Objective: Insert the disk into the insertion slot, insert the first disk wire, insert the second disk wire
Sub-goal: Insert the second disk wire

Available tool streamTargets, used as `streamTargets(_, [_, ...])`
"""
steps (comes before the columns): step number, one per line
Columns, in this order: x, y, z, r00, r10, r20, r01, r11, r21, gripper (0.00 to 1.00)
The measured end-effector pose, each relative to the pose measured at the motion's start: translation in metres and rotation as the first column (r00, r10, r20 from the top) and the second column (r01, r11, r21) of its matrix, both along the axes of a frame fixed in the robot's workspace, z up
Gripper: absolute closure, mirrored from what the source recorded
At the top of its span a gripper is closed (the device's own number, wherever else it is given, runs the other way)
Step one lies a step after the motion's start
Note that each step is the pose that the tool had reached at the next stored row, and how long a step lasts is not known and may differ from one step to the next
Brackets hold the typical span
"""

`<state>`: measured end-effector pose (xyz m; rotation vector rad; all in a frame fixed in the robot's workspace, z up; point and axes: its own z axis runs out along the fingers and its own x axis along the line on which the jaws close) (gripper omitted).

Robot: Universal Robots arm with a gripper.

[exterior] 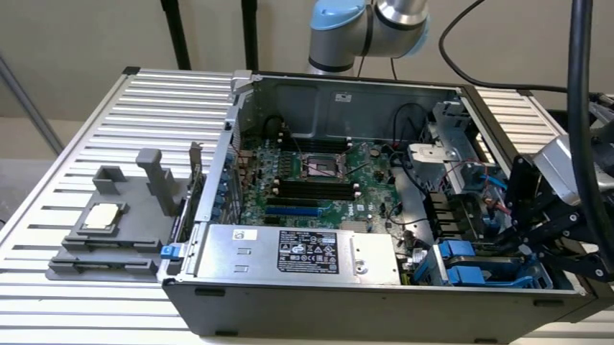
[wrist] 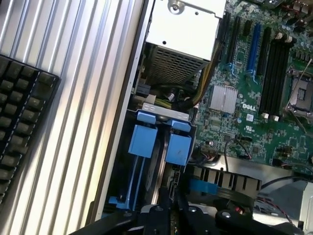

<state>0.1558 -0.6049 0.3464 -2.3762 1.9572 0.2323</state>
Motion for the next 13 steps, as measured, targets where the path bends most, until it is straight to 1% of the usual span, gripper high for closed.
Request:
streamTargets(1, [-0.0001, 0.0, -0.0002, 1.0, -0.005, -0.002, 0.005, 1.0, -0.0044, 0.84])
streamTargets(4, [-0.0004, 0.0001, -0.0005, 0.9998, -0.013, -0.0124, 0.013, 0.9999, -0.0097, 0.84])
streamTargets(5, [-0.0005, 0.0003, -0.0005, 0.9998, -0.016, -0.015, 0.016, 0.9998, -0.0102, 0.84])
streamTargets(6, [-0.0005, 0.0005, -0.0005, 0.9997, -0.02, -0.0164, 0.02, 0.9998, -0.0104, 0.84])
streamTargets(11, [-0.0005, 0.0018, -0.0007, 0.9989, -0.042, -0.0204, 0.042, 0.9991, -0.0105, 0.84])
streamTargets(13, [-0.0005, 0.002, -0.0009, 0.9982, -0.056, -0.0234, 0.056, 0.9984, -0.0108, 0.84])
